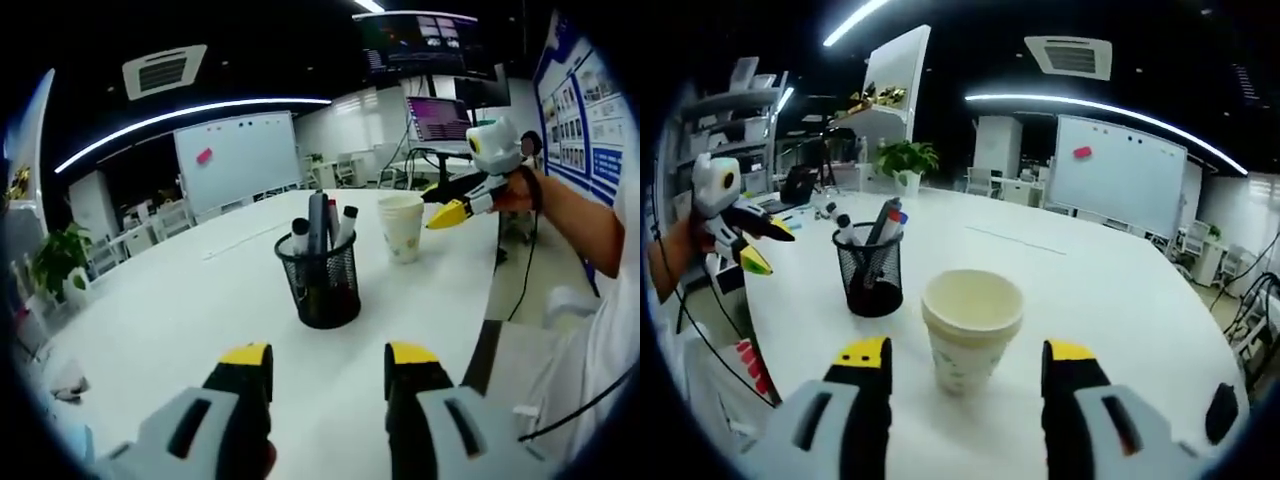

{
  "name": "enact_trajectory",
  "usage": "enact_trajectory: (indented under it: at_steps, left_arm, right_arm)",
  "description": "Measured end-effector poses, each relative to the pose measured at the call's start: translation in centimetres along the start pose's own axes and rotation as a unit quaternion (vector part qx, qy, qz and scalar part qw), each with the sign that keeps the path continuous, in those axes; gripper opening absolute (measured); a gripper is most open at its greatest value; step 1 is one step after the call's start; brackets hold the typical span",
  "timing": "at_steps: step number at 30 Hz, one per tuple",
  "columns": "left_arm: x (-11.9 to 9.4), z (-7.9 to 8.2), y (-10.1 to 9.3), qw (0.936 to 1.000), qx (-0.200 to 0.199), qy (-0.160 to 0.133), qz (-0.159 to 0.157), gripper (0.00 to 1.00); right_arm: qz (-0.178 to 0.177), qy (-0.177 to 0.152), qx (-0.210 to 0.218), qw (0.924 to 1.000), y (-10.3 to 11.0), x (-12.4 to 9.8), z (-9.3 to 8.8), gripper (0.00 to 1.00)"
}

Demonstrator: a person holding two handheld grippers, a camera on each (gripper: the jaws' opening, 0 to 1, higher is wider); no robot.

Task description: Place the scattered laser pointers and whiteboard markers into the pen holder and stack the scattered paper cups together

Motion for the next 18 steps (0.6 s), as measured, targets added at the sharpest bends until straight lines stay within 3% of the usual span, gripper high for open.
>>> enact_trajectory:
  at_steps: [7, 13, 18]
  left_arm:
    - [-0.3, 0.3, -0.4, 1.0, 0.008, 0.004, -0.002, 0.45]
    - [-0.4, 0.3, -0.4, 0.9999, 0.006, 0.01, 0.002, 0.45]
    - [-0.4, 0.1, -0.6, 0.9999, 0.008, 0.014, -0.001, 0.45]
  right_arm:
    - [0.018, 0.008, -0.007, 0.9998, 0.5, -1.1, 0.0, 0.61]
    - [0.036, 0.053, 0.003, 0.998, 1.3, -2.4, -0.7, 0.61]
    - [0.045, 0.061, -0.007, 0.9971, 1.9, -2.9, -0.6, 0.61]
Point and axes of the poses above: the point that each gripper's makers call its tool centre point, and the gripper's own axes: x roughly forward along the fingers, y roughly to its left, z roughly out of its top, the point moved 3 cm from there along -x, roughly backward along the fingers, and after that the axes turned 12 degrees about -x, right-handed, at the moved point
